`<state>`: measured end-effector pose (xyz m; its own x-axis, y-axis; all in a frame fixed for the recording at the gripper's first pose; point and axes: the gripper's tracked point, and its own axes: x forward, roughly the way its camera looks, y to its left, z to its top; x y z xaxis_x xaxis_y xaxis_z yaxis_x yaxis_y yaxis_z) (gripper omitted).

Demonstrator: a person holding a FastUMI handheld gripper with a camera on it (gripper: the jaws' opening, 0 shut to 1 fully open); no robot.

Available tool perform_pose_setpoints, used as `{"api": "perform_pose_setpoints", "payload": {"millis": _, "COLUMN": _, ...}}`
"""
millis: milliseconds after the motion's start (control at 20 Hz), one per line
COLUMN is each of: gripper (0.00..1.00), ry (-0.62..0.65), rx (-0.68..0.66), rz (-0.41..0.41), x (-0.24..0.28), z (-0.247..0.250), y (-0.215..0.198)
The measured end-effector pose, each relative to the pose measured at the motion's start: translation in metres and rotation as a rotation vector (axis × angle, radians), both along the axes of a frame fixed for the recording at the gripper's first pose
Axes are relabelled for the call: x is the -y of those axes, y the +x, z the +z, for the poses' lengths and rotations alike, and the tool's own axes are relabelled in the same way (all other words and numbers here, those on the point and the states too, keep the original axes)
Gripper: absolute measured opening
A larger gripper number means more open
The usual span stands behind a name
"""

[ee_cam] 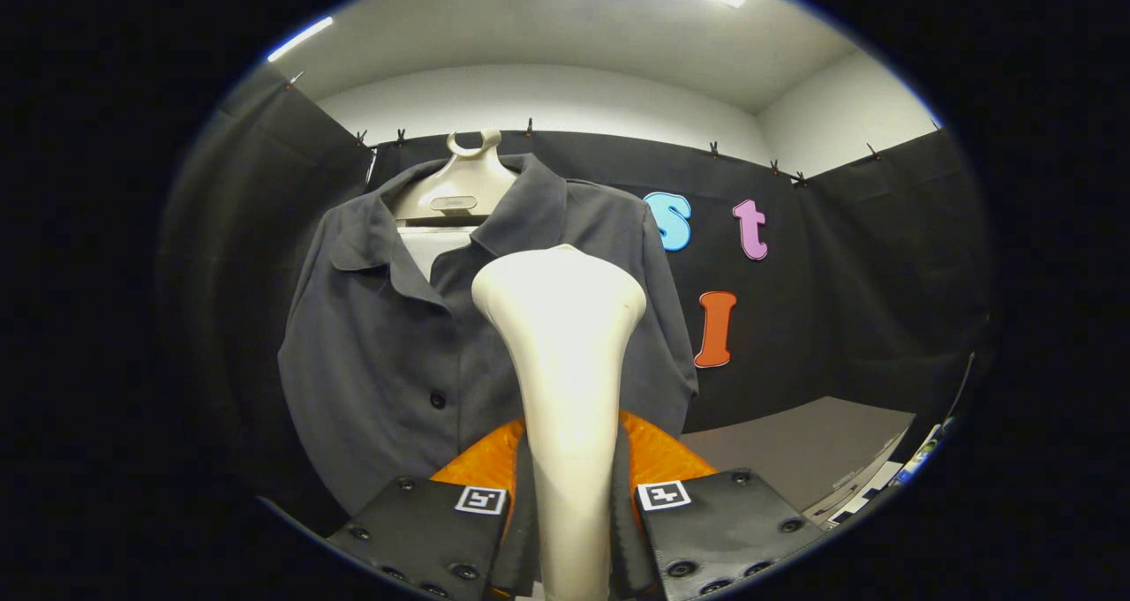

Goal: Iron the clothes twice with a garment steamer, once on the left side and once on the right side.

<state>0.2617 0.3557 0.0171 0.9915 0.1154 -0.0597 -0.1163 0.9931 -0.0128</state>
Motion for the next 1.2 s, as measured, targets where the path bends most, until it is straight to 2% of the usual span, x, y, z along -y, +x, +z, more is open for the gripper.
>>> {"api": "perform_pose_setpoints", "payload": {"millis": 500, "gripper": 0.40, "ry": -0.004, "rx": -0.050, "rz": -0.040, "x": 0.007, "z": -0.023, "y": 0.012}}
{"api": "perform_pose_setpoints", "payload": {"millis": 1200, "gripper": 0.40, "ry": -0.027, "rx": -0.171, "rz": -0.020, "x": 0.010, "z": -0.097, "y": -0.024}}
